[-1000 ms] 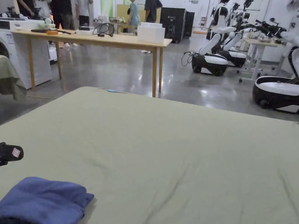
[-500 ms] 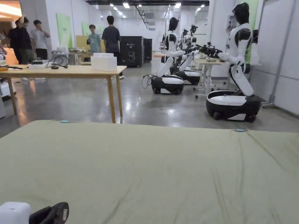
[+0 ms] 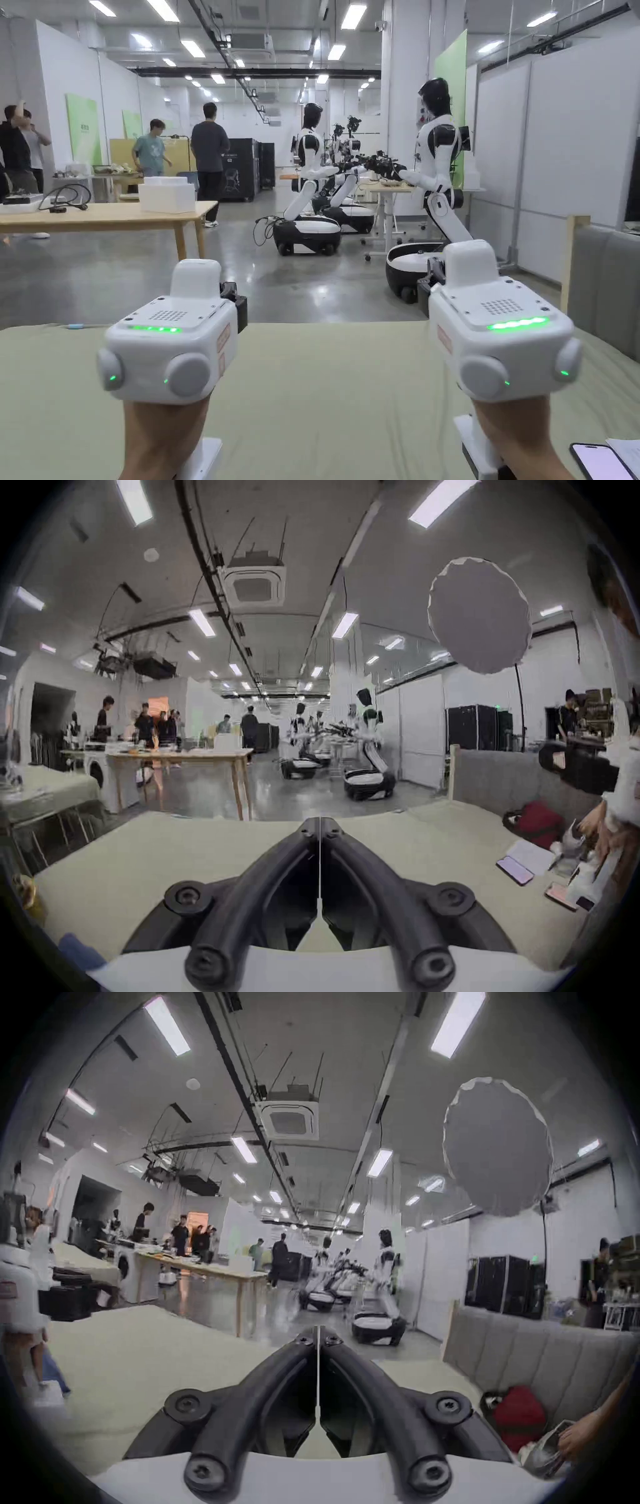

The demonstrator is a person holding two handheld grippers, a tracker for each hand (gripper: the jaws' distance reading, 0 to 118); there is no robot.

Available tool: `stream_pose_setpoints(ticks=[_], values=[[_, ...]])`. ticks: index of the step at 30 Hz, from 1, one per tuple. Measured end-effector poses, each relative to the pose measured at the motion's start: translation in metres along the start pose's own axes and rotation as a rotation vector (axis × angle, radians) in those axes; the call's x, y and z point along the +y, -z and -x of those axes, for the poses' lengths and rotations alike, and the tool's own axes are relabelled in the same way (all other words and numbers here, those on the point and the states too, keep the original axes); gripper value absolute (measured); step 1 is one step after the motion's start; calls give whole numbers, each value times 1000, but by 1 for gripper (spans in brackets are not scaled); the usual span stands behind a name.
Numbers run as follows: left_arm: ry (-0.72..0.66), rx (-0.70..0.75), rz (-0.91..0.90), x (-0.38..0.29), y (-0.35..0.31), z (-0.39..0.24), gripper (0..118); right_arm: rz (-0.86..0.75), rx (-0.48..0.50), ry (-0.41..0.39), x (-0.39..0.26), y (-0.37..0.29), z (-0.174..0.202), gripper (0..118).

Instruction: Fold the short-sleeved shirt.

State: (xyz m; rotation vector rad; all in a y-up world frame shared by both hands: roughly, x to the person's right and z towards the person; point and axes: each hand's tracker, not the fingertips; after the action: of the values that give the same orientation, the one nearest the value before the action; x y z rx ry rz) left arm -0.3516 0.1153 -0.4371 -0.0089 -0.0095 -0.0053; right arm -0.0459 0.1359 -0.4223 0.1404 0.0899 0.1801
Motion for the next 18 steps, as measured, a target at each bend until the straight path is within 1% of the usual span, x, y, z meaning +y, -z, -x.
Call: stream_pose_setpoints(ticks=[1,3,4,5,6,8,11,16,18], values=[[12,14,0,0,8,0,0,3,-19,-13,-2,13,2,2],[31,-27,-31,0,18,4,0,46,20,-4,-5,34,3,2],[34,8,-53,2,20,0,0,91,35,7,-6,42,4,2],[60,72,-40,2,22,-1,0,107,18,28,-7,46,5,2],[56,71,-32,3,25,0,0,122,9,16,-9,48,6,2],[41,36,-14,2,29,1,0,130,3,40,-10,49,8,2],[50,56,-7,2,30,0,0,131,17,55,-8,43,12,2],[59,55,-11,9,27,1,0,130,17,26,-9,42,17,2],[-8,40,-5,11,27,4,0,157,-1,23,-12,47,18,3]])
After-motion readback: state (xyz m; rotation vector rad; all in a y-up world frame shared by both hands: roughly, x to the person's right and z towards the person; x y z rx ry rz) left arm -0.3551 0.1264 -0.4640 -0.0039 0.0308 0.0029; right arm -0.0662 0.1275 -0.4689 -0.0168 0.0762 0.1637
